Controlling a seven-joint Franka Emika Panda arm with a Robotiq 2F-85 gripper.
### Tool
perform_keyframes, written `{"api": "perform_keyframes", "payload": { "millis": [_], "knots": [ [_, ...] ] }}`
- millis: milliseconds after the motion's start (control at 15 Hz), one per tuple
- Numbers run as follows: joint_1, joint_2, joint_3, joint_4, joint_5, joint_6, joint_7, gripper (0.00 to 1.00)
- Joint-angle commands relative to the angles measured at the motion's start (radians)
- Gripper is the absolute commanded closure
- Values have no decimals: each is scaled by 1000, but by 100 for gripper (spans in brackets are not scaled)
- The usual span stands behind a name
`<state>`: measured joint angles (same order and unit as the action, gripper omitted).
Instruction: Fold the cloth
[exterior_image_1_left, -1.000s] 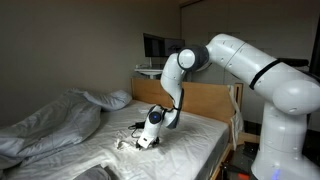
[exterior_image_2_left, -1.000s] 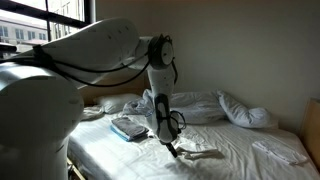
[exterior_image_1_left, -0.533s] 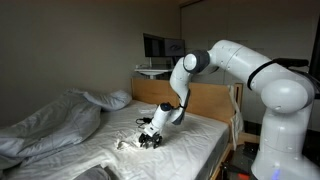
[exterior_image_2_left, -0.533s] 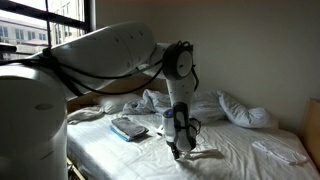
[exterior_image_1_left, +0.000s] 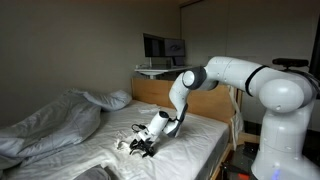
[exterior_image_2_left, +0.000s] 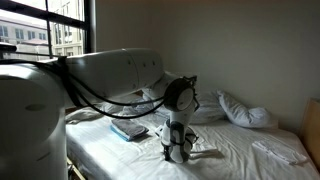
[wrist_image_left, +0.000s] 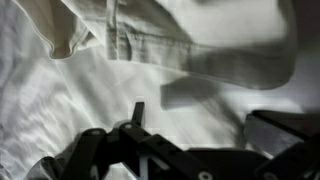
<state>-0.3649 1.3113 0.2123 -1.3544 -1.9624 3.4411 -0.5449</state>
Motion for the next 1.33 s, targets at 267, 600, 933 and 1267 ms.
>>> {"api": "perform_keyframes", "payload": {
  "millis": [267, 600, 933, 1267],
  "knots": [
    [-36, 0, 41, 34, 46, 2, 21, 0],
    [-6, -56, -35, -30, 43, 26, 107, 0],
    [-27, -109, -70, -92, 39, 11, 147, 0],
    [-32, -139, -114, -113, 41, 12, 162, 0]
  ]
}}
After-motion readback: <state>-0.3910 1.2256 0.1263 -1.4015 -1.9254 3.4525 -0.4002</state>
